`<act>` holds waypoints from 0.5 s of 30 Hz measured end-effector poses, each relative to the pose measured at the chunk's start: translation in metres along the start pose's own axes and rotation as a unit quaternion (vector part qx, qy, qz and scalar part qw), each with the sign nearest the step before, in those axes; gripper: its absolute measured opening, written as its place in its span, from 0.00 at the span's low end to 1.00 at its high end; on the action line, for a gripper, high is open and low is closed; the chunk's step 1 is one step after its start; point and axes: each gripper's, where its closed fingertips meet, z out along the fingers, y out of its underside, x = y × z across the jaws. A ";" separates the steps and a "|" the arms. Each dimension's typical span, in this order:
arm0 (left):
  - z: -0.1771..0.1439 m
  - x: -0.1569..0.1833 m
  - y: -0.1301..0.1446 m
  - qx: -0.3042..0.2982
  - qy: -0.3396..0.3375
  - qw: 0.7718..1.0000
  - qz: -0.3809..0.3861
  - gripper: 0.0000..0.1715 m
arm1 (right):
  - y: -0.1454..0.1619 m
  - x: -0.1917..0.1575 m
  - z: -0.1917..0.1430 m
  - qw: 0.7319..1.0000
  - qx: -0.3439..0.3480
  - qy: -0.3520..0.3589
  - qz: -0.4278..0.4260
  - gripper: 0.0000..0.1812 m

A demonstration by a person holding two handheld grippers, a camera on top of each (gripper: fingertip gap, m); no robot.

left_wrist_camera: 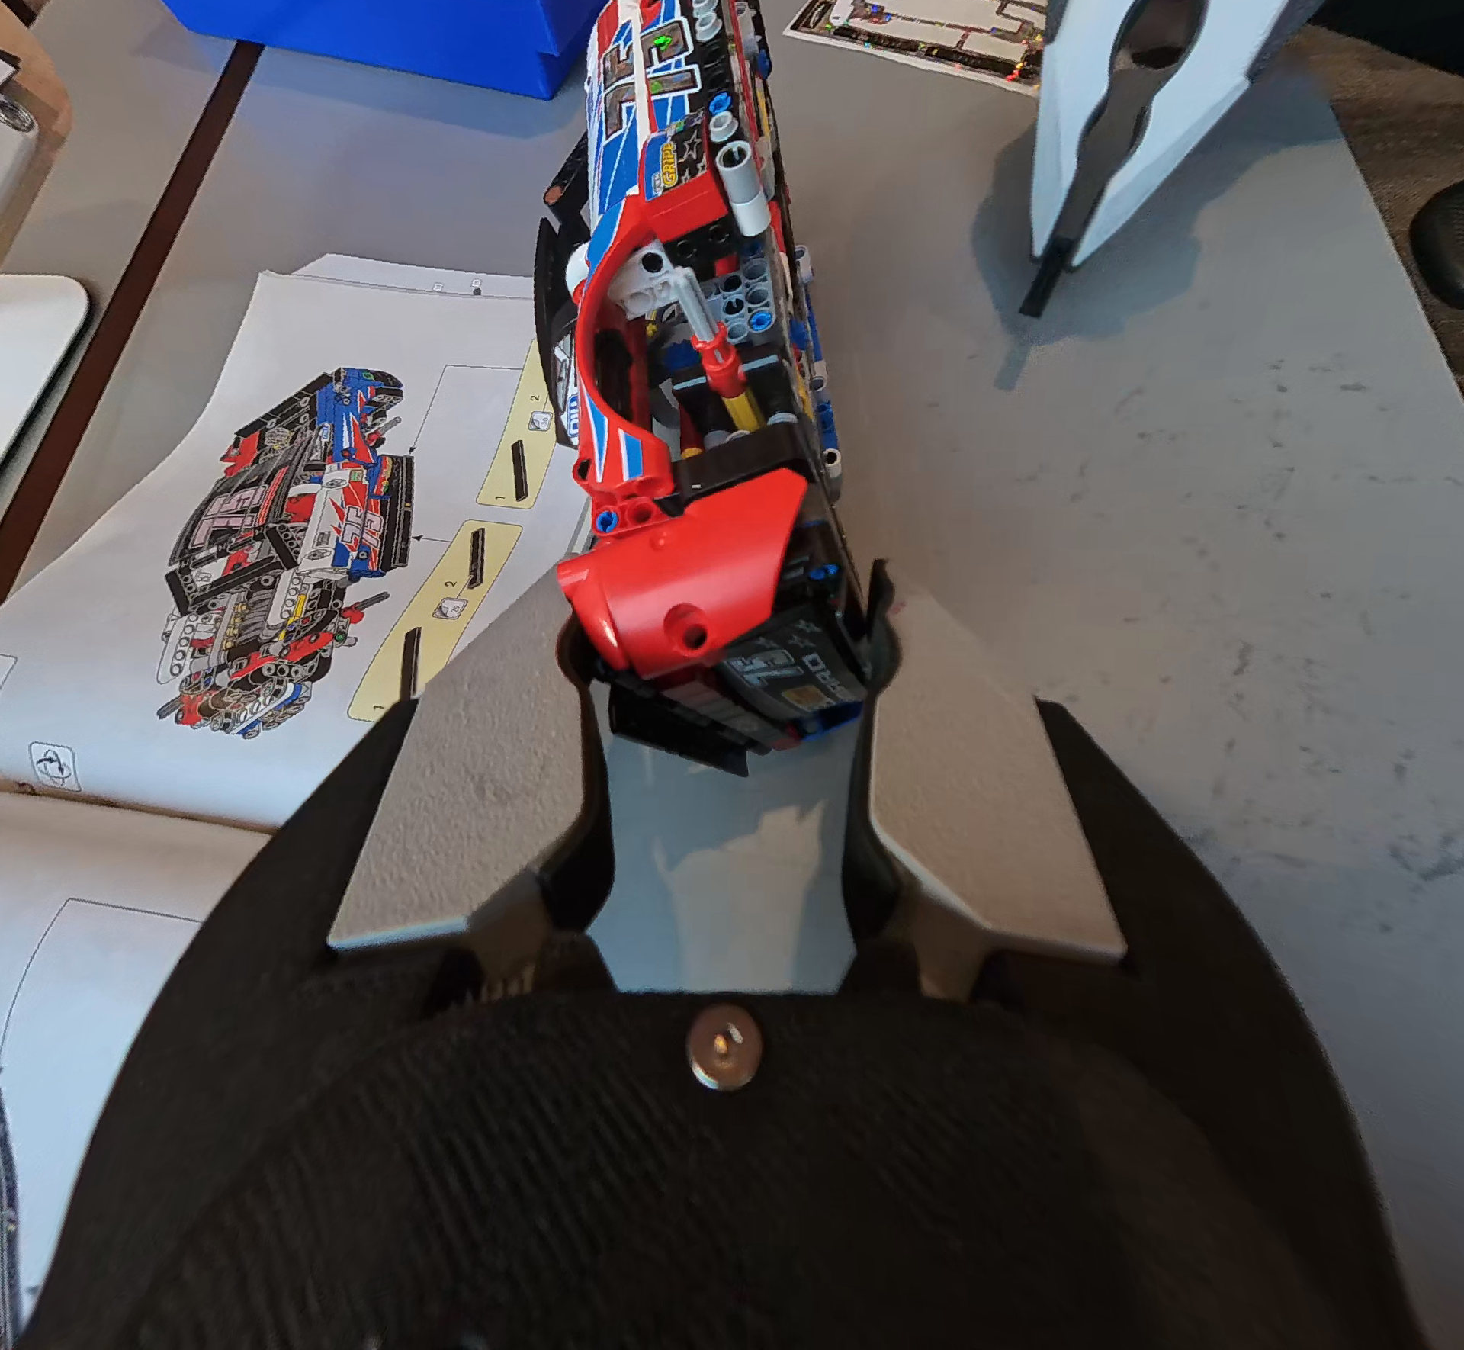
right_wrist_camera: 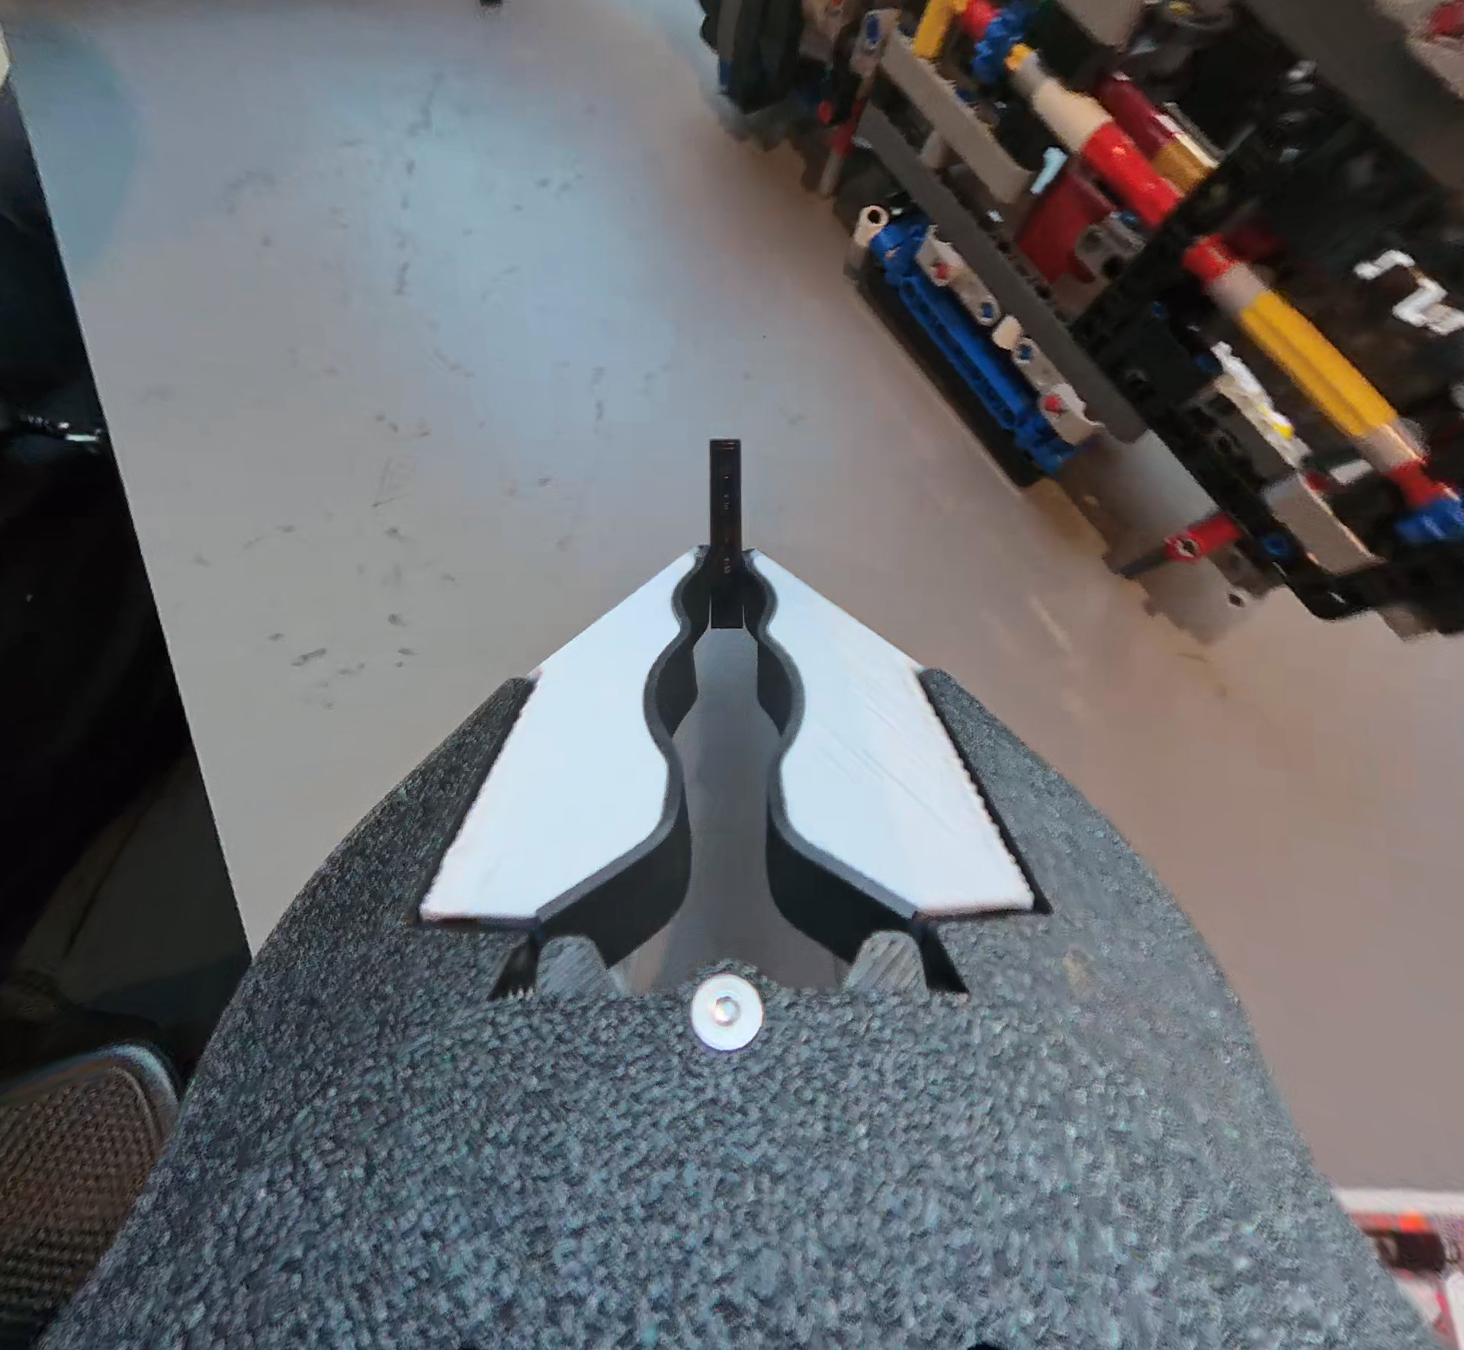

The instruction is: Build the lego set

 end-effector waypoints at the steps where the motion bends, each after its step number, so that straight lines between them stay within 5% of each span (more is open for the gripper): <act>1: 0.000 0.001 0.000 0.000 -0.002 1.000 -0.001 0.39 | 0.000 0.005 -0.003 1.000 0.011 0.011 0.010 0.03; 15: -0.009 0.009 0.005 0.003 0.007 1.000 0.001 0.38 | -0.018 0.136 -0.080 0.954 0.177 0.176 0.164 0.03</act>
